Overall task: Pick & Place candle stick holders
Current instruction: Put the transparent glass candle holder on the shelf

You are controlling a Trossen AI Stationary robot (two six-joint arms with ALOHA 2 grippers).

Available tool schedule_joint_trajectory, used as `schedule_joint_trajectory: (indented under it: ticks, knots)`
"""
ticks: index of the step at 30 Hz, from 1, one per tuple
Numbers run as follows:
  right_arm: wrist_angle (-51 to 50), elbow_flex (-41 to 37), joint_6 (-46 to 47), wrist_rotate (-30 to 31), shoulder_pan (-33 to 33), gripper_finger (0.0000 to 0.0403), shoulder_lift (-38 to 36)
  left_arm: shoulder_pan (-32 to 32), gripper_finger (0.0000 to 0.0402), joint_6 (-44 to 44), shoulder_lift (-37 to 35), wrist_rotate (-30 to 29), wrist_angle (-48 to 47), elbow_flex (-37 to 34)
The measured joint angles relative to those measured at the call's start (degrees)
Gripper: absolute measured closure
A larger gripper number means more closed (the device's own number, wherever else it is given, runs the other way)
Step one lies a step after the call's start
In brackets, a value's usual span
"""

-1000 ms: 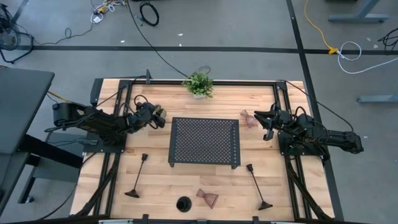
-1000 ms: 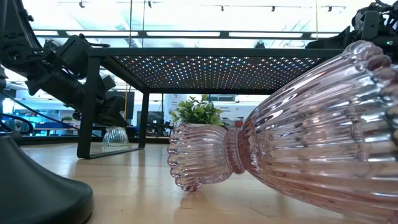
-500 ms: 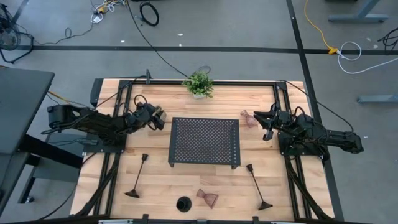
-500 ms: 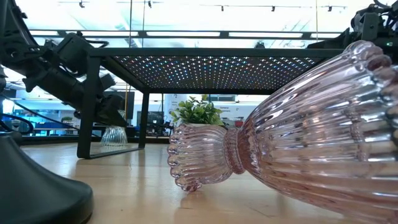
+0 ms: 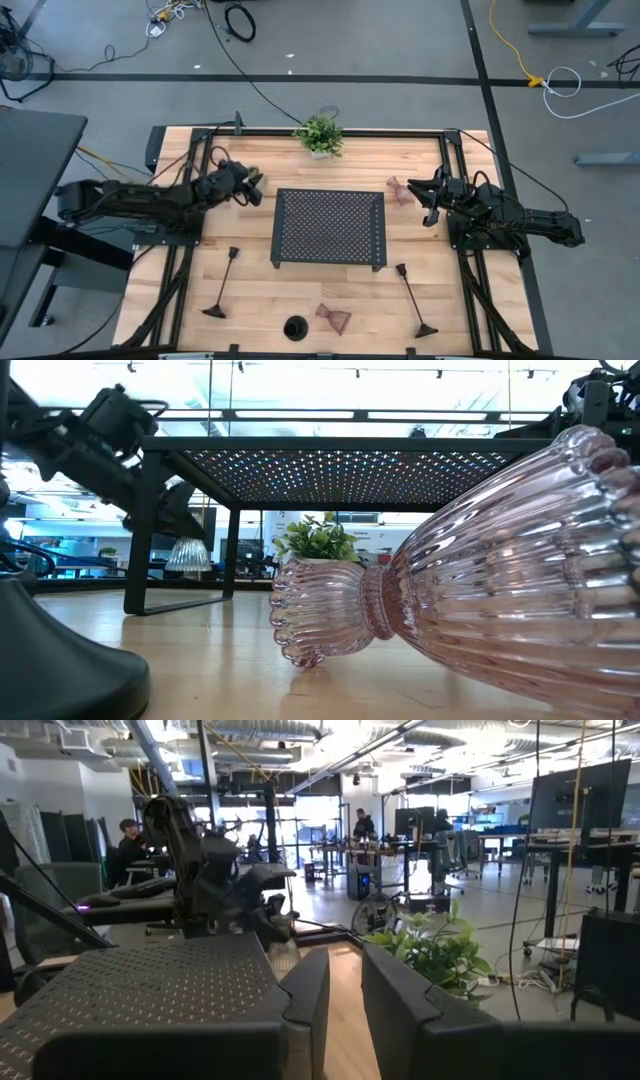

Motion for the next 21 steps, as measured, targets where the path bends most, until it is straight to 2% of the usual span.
schedule_joint_trajectory:
  ticks: [4,8,14,21]
  knots:
    - [0.0,0.0,0.0,0.0,0.0,0.0340,0.0,0.0,0.0274,0.0,-2.7,-0.4,-18.3,10.0]
    - [0.0,0.0,0.0,0.0,0.0,0.0340,0.0,-0.6,0.0274,2.1,-2.8,-0.6,-27.7,20.0]
    - [0.0,0.0,0.0,0.0,0.0,0.0340,0.0,-3.6,0.0274,7.3,-2.8,1.3,-29.6,30.6]
    - [0.0,0.0,0.0,0.0,0.0,0.0340,0.0,-8.6,0.0274,7.9,-2.7,12.8,-29.5,37.5]
